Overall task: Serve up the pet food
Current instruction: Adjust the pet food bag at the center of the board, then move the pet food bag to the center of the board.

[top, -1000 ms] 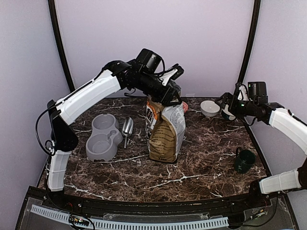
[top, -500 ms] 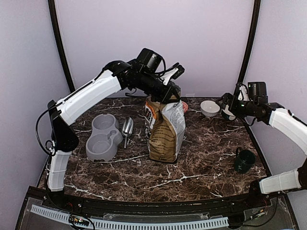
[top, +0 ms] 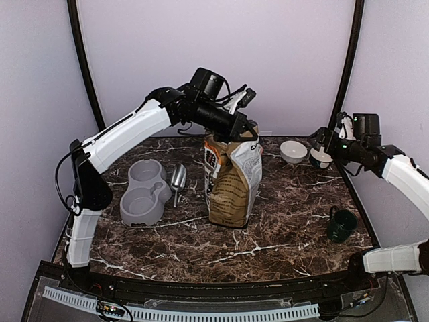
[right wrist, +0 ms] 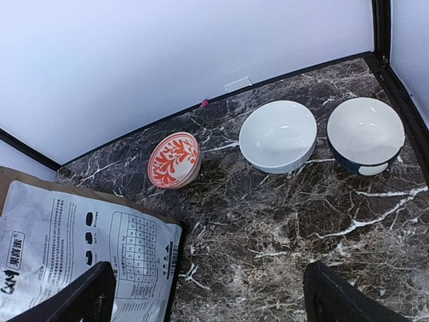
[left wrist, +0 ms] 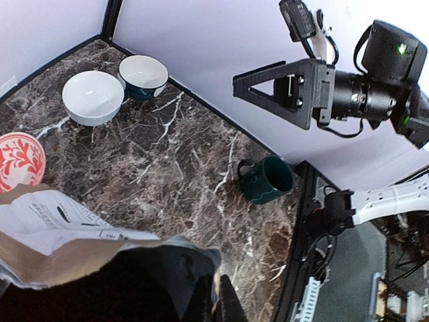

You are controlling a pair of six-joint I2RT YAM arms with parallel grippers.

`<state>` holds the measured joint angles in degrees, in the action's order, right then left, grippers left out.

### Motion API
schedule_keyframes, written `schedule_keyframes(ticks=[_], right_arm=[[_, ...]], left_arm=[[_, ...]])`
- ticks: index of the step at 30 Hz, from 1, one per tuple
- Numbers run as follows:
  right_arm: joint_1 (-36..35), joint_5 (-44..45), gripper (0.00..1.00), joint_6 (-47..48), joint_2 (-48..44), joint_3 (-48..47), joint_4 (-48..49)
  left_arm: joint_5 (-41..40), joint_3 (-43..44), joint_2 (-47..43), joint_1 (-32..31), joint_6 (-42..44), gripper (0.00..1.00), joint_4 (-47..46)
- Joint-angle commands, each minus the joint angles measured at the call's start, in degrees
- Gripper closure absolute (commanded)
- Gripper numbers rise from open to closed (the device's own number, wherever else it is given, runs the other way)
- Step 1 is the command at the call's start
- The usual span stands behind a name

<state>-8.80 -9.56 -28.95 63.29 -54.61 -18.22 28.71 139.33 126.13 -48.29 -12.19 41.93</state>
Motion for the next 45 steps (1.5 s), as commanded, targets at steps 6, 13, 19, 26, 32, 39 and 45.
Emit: schedule_keyframes(ticks=[6,13,19,26,32,39,45], right_arm=[[-0.3,1.8,0.02,1.1,-0.9,0.0,-0.4],[-0.3,2.5,0.02,1.8,-0.6,-2.3,-2.3],[-0.3,2.0,0.01,2.1,0.1,-4.1,-2.9],[-0.3,1.9,0.00,5.5,2.7,-11.8,-6.8],[-0.3,-1.8,0.00,7.2,6.6,-21.5,-11.8],[-1.9,-8.7,0.00,5.1,11.9,-29.8,-16.3],[-8.6,-8.3,0.00,5.0,18.3,-39.1,-22.9]], left_arm=[[15.4,-1.4,-2.9,2.0,-15.5,1.00,-22.4],[10.5,-1.6,-3.4,3.9,-11.3,0.81,-17.7],[7.4,-4.2,-6.9,5.7,-6.0,0.57,-14.4],[1.0,-12.6,-15.5,9.7,-0.6,0.35,-12.3],[-17.4,-26.7,-28.1,11.8,6.8,0.01,-11.4],[-33.3,-42.8,-40.2,17.5,13.0,0.01,-10.7],[-40.2,-54.5,-44.7,17.6,17.3,0.01,-15.0]])
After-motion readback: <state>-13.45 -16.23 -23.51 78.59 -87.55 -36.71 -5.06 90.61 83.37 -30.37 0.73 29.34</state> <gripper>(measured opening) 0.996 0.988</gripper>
